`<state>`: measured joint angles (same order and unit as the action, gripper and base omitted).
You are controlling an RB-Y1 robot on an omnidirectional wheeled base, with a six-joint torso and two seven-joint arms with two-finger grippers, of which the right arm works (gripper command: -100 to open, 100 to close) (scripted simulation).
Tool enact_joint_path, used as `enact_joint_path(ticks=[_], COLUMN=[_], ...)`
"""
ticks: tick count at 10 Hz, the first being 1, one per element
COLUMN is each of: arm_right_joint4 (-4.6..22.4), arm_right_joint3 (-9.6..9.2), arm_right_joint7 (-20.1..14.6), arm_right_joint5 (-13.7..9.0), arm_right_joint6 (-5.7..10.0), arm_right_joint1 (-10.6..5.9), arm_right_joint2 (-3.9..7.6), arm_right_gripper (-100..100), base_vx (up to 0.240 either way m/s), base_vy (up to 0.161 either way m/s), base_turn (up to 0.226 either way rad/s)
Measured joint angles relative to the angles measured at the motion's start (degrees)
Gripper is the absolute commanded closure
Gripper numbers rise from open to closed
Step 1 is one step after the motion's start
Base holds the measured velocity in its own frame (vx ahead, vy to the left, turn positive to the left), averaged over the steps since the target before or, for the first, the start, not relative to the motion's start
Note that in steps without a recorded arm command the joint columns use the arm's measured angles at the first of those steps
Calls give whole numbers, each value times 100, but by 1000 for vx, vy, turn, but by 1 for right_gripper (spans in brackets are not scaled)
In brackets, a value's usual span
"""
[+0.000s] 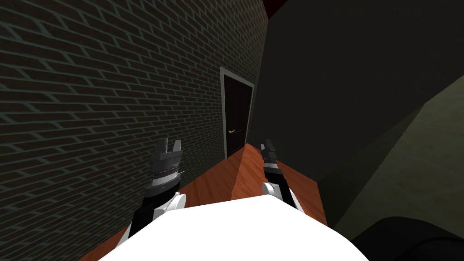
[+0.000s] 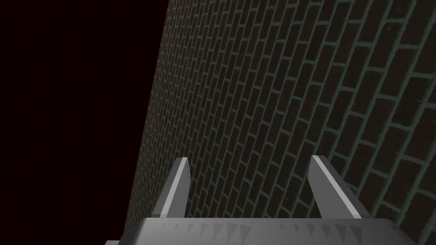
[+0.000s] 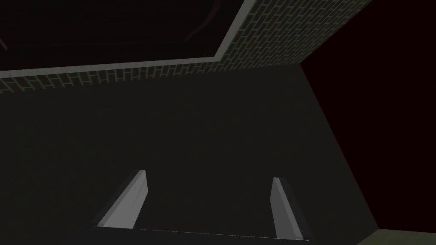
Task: Pull the door open
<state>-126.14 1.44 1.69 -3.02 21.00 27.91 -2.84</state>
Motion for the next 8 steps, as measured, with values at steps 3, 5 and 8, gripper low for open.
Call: enact_joint_path(ticks=[3, 5, 8], arm_right_joint4=[328, 584, 1013], arm_right_joint3=[-9, -16, -54], arm_right_joint7=[-99, -196, -317], arm_right_joint5=[45, 74, 141], arm_right_joint6=[89, 187, 349], arm_right_joint1=[-124, -190, -315], arm_right_joint2=[160, 289, 442], arm_right_gripper=[-100, -100, -100], base_vx=[144, 147, 118], base_vy=[-16, -18, -31], base_turn=[69, 104, 91])
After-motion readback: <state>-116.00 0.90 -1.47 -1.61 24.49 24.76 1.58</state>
